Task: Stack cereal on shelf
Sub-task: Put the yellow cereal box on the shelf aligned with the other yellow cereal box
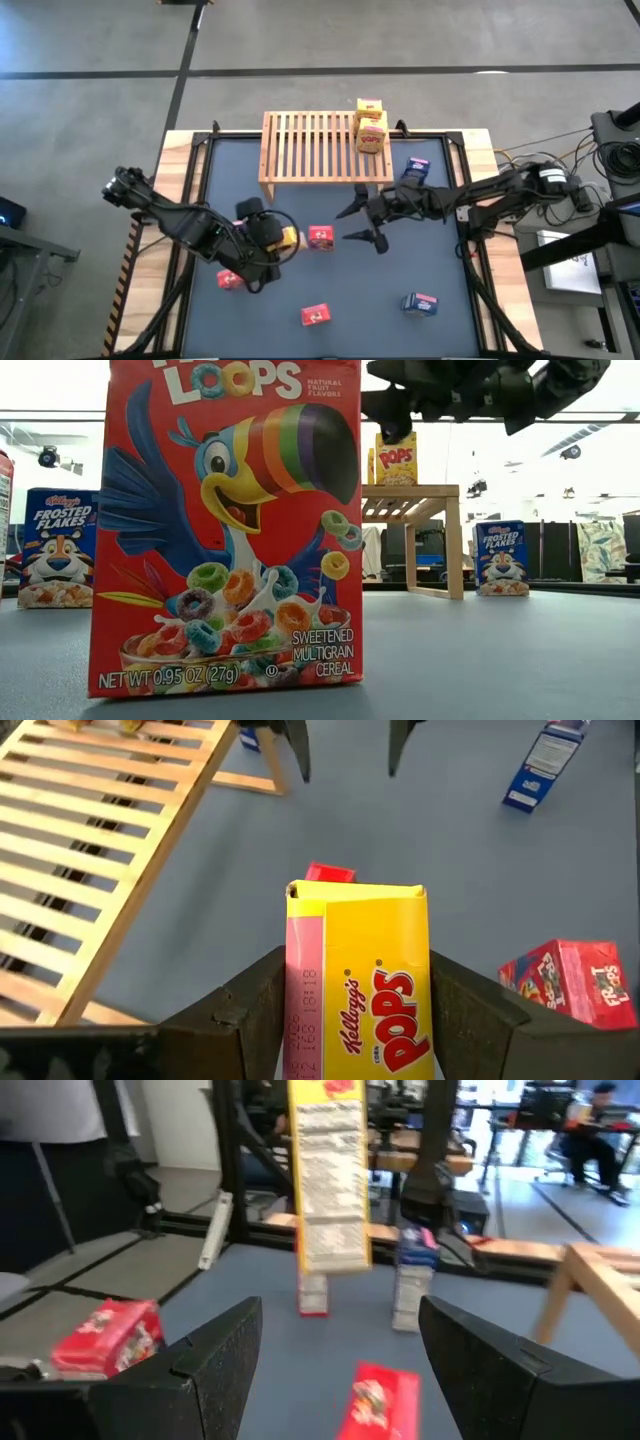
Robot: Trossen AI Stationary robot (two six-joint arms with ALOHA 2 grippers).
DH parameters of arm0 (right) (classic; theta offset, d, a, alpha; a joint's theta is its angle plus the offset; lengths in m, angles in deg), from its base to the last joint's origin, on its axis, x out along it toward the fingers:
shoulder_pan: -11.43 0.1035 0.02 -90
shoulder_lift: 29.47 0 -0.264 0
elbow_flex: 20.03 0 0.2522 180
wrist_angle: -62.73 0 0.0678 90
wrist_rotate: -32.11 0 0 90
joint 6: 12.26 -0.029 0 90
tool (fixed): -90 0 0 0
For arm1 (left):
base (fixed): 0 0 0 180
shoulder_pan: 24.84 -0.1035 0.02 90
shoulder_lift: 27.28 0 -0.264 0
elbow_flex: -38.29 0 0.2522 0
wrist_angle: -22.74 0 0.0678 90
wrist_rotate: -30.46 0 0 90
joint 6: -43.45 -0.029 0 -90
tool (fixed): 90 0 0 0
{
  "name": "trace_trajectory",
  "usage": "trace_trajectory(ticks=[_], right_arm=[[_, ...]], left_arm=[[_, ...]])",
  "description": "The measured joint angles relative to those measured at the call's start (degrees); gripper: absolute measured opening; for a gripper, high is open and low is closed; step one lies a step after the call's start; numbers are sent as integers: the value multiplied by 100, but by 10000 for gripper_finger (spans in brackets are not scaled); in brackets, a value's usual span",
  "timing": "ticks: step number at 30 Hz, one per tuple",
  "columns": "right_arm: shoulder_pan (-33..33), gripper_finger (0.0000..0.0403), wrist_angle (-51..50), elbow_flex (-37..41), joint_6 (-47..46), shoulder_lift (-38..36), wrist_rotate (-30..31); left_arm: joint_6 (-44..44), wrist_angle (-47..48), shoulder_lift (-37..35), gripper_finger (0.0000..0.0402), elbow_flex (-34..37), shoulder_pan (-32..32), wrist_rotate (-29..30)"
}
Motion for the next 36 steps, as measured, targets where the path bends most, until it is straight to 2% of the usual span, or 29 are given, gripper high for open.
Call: trace_trajectory(ticks=[6, 19, 22, 36], right_arm=[[138, 258, 109, -427, -211, 456, 429], [198, 258, 127, -1496, -302, 1546, 238], [240, 258, 120, -1674, -294, 1703, 67], [292, 258, 98, -2245, -329, 2165, 82]], left_arm=[[-122, -54, 94, 187, 0, -11, 134], [-211, -103, 115, 187, 0, -19, 280], [-249, -104, 115, 187, 0, -19, 282], [-251, -194, 115, 187, 0, -19, 289]])
